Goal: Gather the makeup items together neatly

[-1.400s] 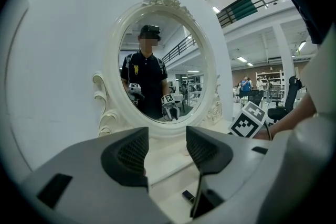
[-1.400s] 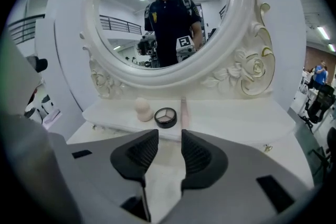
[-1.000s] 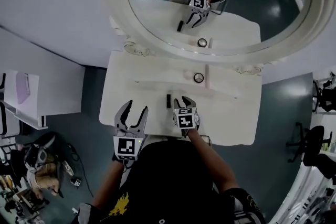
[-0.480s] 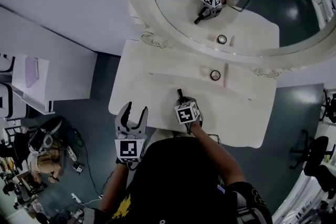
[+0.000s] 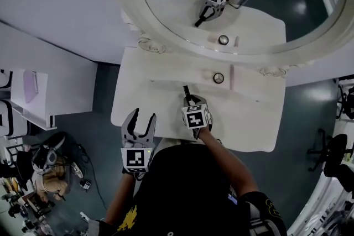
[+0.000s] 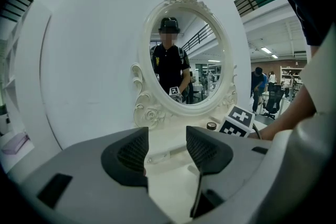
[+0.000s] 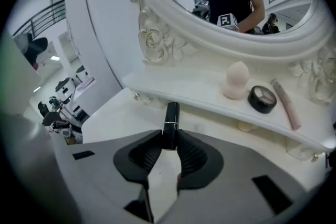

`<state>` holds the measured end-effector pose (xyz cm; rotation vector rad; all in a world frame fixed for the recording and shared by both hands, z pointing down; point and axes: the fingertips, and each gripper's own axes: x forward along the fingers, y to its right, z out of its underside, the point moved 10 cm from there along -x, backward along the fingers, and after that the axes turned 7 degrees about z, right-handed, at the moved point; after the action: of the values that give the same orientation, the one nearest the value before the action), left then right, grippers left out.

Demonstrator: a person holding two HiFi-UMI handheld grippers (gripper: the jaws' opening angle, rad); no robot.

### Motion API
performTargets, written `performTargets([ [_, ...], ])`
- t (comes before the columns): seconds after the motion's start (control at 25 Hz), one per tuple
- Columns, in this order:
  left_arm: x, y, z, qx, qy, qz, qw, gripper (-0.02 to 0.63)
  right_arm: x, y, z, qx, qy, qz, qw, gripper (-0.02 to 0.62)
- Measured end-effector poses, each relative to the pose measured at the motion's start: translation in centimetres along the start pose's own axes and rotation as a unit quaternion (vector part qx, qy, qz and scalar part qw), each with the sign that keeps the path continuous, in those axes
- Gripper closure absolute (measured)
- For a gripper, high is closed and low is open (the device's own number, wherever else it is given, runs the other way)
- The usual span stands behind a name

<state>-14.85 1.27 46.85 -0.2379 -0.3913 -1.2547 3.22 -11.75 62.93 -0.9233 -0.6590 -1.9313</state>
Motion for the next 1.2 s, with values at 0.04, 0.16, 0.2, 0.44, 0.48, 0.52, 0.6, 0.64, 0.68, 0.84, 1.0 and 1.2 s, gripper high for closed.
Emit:
performTargets([
  [0.04, 0.1, 0.2, -0.3, 0.003, 0.002, 0.004, 1.0000, 0.374, -0.4, 0.1, -0.6, 0.007, 0.008, 0.002, 1.000, 0.488],
  [0.16, 0.4, 0.6, -0.8, 0.008, 0.004, 0.015, 0.9998, 0.374, -1.3, 0.8, -2.2, 0.035, 0.030, 0.011, 0.999, 0.488],
  [0.2, 0.4, 0.7, -0.8, 0.008, 0.004, 0.016, 0.9998, 0.374, -1.4, 1.2, -2.6, 0.047, 0.036, 0.017, 0.998, 0.488],
  [0.44, 0.1, 0.7, -1.0, 0.013, 0.002, 0.016, 0.9998, 0.374, -0.5, 3.6, -5.4, 0.130, 0.054, 0.068, 0.988, 0.488],
  [0.48, 0.0, 0.7, -1.1, 0.015, 0.002, 0.017, 0.9997, 0.374, -0.4, 4.0, -5.9, 0.143, 0.054, 0.076, 0.985, 0.488],
  [0.52, 0.0, 0.6, -1.2, 0.017, 0.003, 0.018, 0.9997, 0.374, -0.2, 4.3, -6.3, 0.154, 0.054, 0.084, 0.983, 0.488],
  [0.6, -0.1, 0.5, -1.3, 0.019, 0.005, 0.021, 0.9996, 0.374, 0.1, 4.7, -6.9, 0.169, 0.052, 0.098, 0.979, 0.485],
  [0.64, -0.1, 0.4, -1.3, 0.020, 0.007, 0.022, 0.9995, 0.374, 0.2, 4.8, -7.1, 0.173, 0.054, 0.103, 0.978, 0.483],
  [0.68, -0.2, 0.3, -1.3, 0.020, 0.008, 0.022, 0.9995, 0.374, 0.3, 4.8, -7.4, 0.175, 0.056, 0.106, 0.977, 0.480],
  [0.84, -1.3, -0.4, -0.9, 0.011, 0.015, 0.021, 0.9996, 0.374, 0.1, 4.3, -7.2, 0.177, 0.066, 0.108, 0.976, 0.417],
  [1.0, -2.4, -0.8, -0.8, 0.012, 0.021, 0.041, 0.9989, 0.374, -2.8, 2.7, -6.0, 0.159, 0.079, 0.111, 0.978, 0.434],
  [1.2, -4.0, -2.2, -0.9, 0.019, 0.048, 0.070, 0.9962, 0.374, -9.4, 0.3, -3.8, 0.126, 0.121, 0.143, 0.974, 0.482],
])
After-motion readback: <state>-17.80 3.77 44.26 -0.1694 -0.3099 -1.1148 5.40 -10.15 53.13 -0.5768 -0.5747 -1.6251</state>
